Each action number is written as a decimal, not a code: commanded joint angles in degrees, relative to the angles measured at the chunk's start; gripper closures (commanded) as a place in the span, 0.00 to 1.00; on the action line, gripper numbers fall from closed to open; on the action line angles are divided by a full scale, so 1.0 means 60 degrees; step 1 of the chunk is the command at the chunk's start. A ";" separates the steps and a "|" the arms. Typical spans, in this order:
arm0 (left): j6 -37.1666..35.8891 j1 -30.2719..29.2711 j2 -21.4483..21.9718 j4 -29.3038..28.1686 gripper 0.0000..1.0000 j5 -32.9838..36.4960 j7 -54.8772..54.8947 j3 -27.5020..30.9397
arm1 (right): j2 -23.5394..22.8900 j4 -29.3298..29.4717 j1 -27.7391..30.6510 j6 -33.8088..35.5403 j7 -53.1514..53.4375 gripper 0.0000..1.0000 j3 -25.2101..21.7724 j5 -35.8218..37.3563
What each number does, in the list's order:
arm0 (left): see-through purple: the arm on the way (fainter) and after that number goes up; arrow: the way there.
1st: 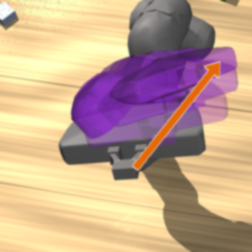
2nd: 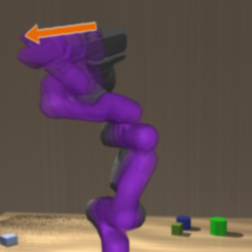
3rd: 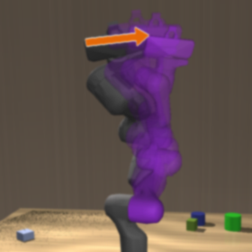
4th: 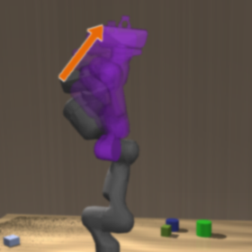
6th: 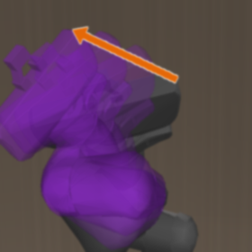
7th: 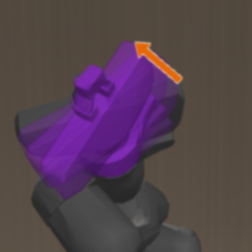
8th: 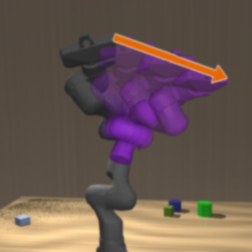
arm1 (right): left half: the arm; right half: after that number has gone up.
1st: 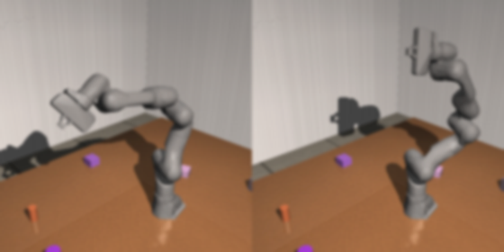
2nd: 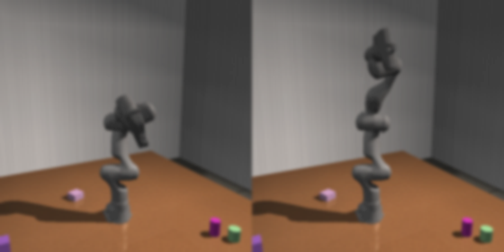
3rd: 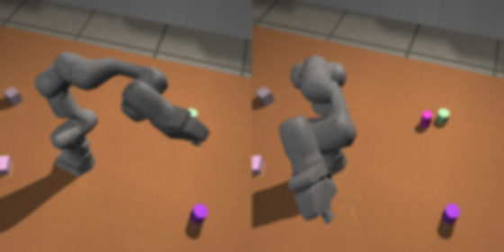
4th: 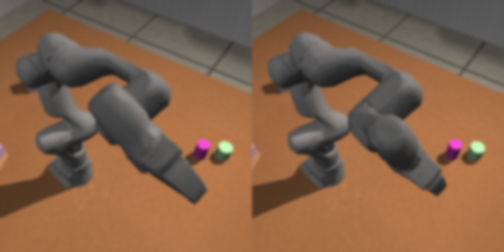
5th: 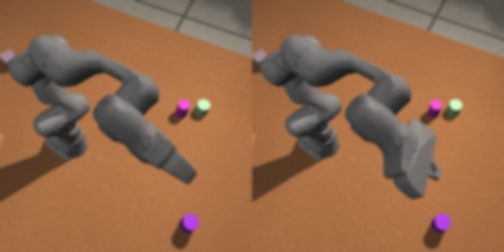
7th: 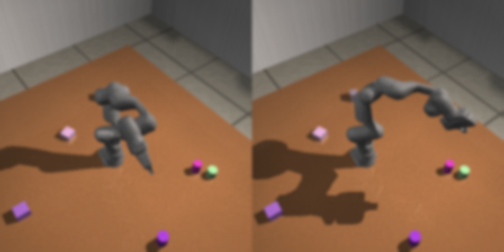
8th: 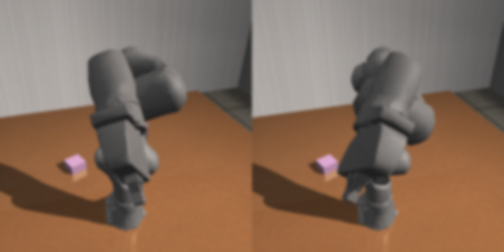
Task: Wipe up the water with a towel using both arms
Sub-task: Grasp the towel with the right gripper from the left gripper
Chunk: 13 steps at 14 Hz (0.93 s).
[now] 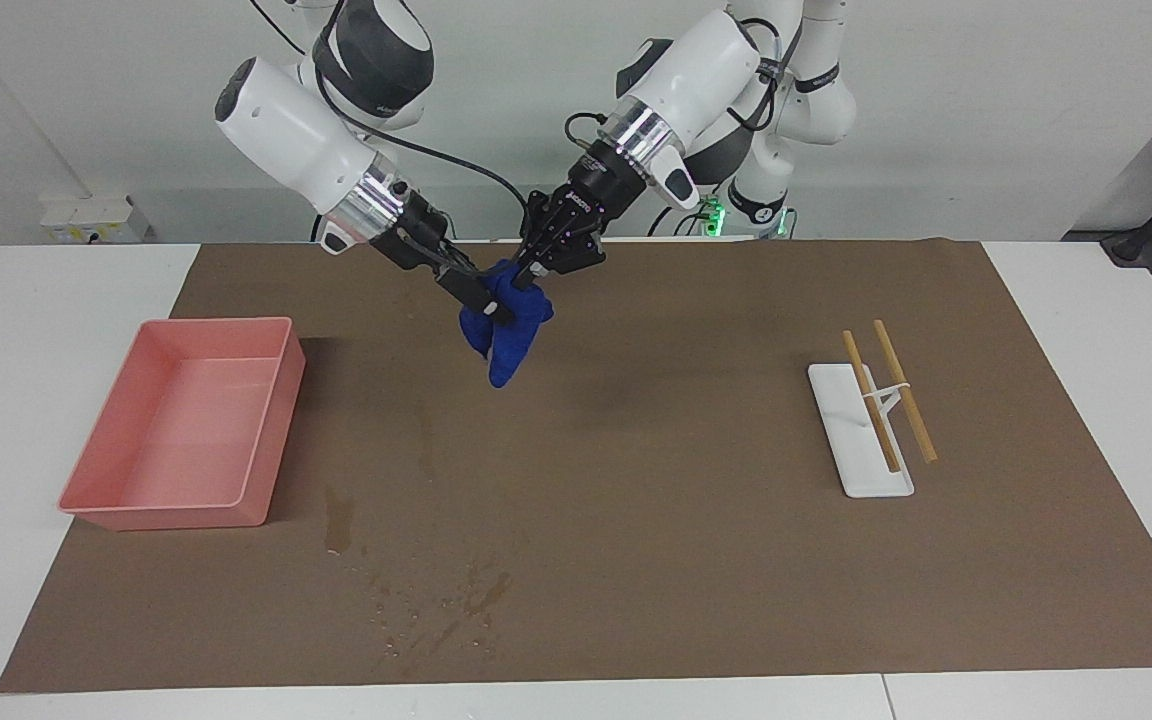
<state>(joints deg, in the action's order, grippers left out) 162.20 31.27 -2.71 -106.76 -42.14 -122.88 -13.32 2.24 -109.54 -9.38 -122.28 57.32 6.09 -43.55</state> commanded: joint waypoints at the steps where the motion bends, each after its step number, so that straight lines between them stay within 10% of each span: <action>1: 0.0197 0.0222 0.0202 -0.0238 1.00 -0.0125 0.0045 0.0082 | 0.0242 -0.0230 0.0098 0.0106 -0.0880 1.00 -0.0004 -0.0198; 7: 0.0183 0.0340 0.0217 -0.0268 1.00 -0.0095 0.0512 0.0096 | 0.0227 -0.0172 0.0171 0.0559 -0.2184 1.00 -0.0033 0.0431; 8: 0.0183 0.0340 0.0217 -0.0253 0.85 -0.0095 0.0659 0.0096 | 0.0227 -0.0157 0.0171 0.0705 -0.2490 1.00 -0.0033 0.0606; 10: 0.0168 0.0340 0.0217 -0.0224 0.00 -0.0066 0.0719 0.0111 | 0.0227 -0.0099 0.0185 0.1114 -0.3338 1.00 -0.0077 0.1001; 13: -0.0094 0.0179 0.0232 -0.0165 0.00 0.0720 0.1184 0.0184 | 0.0227 0.0077 0.0448 0.1890 -0.5386 1.00 -0.0077 0.2376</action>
<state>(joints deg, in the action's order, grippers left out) 162.27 32.56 -2.12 -107.54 -40.79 -118.12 -12.96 2.59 -109.37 -8.23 -114.12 32.57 5.40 -33.35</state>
